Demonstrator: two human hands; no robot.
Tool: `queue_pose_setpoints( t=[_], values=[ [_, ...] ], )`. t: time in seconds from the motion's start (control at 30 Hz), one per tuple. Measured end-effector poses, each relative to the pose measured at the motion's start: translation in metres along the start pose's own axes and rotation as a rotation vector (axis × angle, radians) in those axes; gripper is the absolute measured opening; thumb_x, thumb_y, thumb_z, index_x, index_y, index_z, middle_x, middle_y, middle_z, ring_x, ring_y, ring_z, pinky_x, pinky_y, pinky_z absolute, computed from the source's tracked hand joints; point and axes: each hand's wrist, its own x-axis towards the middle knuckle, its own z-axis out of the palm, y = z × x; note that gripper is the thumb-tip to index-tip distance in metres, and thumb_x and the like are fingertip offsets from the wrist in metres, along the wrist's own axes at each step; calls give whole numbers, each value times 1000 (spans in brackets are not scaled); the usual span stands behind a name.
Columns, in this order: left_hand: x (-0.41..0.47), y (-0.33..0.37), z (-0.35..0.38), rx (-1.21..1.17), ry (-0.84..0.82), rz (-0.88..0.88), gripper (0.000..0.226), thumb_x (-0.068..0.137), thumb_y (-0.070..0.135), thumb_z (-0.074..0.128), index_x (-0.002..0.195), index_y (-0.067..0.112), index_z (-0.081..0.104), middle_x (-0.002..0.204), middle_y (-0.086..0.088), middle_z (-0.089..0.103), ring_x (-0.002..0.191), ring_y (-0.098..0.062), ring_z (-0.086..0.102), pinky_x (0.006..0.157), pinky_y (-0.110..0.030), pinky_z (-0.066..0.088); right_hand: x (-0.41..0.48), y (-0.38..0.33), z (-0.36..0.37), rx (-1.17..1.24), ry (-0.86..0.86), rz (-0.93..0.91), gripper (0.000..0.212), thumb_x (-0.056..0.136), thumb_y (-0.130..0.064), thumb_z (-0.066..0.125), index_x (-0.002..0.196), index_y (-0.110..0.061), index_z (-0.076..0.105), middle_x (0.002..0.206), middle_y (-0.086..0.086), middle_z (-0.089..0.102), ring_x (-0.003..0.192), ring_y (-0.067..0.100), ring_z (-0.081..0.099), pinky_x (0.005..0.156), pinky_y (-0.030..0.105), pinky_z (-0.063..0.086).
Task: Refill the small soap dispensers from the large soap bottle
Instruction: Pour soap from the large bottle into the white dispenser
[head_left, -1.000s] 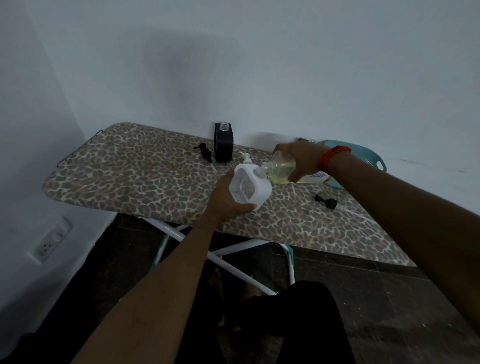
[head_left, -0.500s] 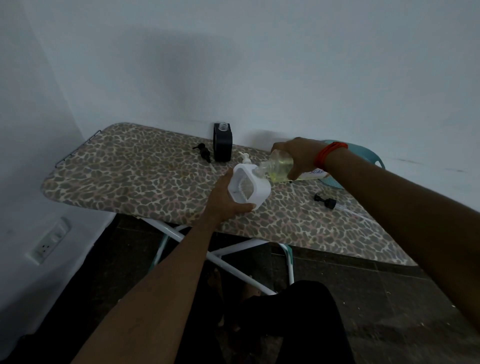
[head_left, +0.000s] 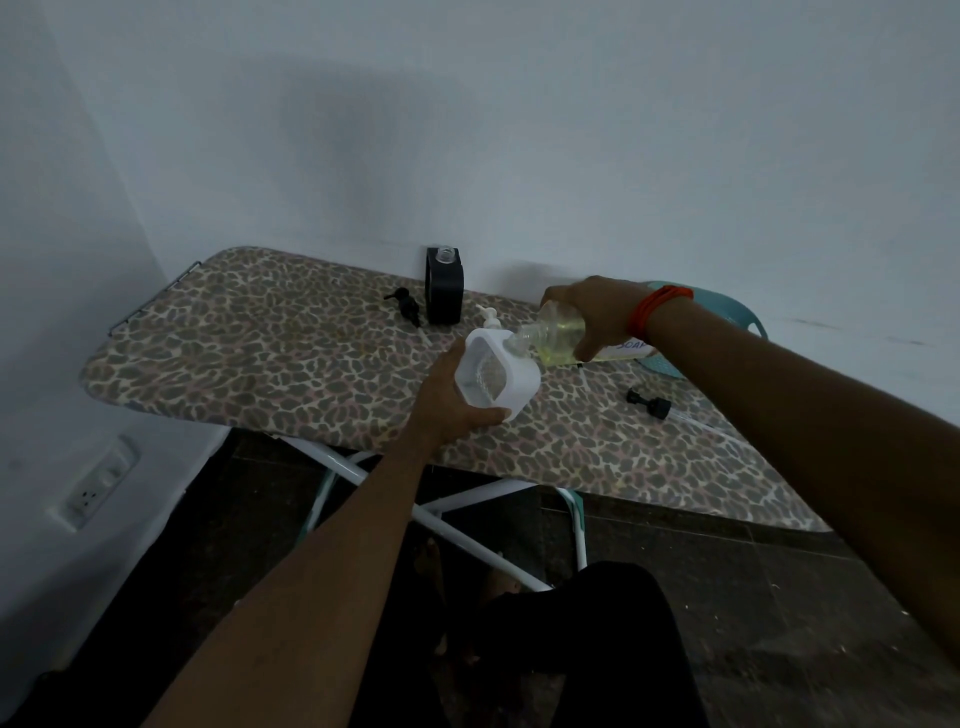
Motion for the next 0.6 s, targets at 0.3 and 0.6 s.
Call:
queue_pose_setpoints(
  t=[0.3,0.6],
  values=[
    [1,1,0,19,-10,30,89,57,49,84,135,42,41,137,2,53,125,-15,53,99,-47,48,0,0,0,7,-2,6,78,64,-27,87,129,-33,44,109,-1,62,97,22,57,83,43,53],
    [1,-1,0,24,-8,-12,100,55,50,84,143,22,44,139,-1,52,125,-18,53,99,-50,48,1,0,0,4,-1,13,81,65,-26,87,132,-32,43,110,1,62,98,24,59,83,43,53]
  ],
)
